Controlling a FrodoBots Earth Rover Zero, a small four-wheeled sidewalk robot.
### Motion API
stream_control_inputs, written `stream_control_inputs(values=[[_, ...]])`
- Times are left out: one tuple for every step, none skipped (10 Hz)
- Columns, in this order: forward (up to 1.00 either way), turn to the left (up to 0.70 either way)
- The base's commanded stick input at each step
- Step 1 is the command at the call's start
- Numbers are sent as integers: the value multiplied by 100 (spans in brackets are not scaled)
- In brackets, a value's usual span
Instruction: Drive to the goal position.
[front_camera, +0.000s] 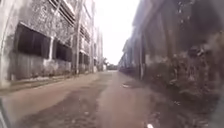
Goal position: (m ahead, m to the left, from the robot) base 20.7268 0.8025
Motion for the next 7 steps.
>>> stream_control_inputs(values=[[70, 0], [70, 0], [70, 0], [70, 0], [70, 0], [70, 0], [70, 0]])
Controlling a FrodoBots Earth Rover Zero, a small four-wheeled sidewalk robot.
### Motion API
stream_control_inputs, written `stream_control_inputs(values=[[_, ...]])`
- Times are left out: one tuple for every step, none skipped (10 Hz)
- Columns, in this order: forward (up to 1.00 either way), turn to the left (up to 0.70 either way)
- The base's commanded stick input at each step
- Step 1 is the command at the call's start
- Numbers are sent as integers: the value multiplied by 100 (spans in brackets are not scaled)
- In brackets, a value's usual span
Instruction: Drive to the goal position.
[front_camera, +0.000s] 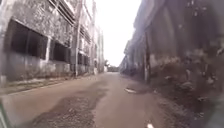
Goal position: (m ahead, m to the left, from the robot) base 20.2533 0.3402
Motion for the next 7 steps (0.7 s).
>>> stream_control_inputs(values=[[70, 0], [70, 0], [70, 0], [70, 0], [70, 0], [70, 0], [70, 0]])
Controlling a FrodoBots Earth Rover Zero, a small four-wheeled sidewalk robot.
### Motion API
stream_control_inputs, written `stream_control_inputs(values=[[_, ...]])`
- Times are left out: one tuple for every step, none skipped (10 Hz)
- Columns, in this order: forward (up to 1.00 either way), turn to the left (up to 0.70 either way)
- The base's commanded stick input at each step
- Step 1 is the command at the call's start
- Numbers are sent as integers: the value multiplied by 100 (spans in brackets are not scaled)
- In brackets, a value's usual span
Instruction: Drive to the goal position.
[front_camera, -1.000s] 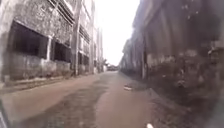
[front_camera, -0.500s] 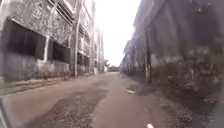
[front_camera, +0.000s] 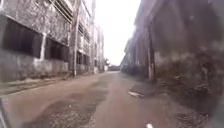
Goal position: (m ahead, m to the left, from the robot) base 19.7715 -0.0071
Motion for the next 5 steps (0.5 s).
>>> stream_control_inputs(values=[[70, 0], [70, 0], [70, 0], [70, 0], [70, 0]])
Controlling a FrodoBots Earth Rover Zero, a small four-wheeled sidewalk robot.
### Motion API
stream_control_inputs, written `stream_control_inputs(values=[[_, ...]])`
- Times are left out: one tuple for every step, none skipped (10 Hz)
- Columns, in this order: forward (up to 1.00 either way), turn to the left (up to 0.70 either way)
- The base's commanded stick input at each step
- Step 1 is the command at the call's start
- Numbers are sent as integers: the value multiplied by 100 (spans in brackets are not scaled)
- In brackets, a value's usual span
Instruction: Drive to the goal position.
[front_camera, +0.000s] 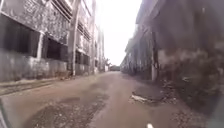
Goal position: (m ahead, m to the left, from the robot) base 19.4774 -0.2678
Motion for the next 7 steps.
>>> stream_control_inputs(values=[[70, 0], [70, 0], [70, 0], [70, 0], [70, 0], [70, 0], [70, 0]])
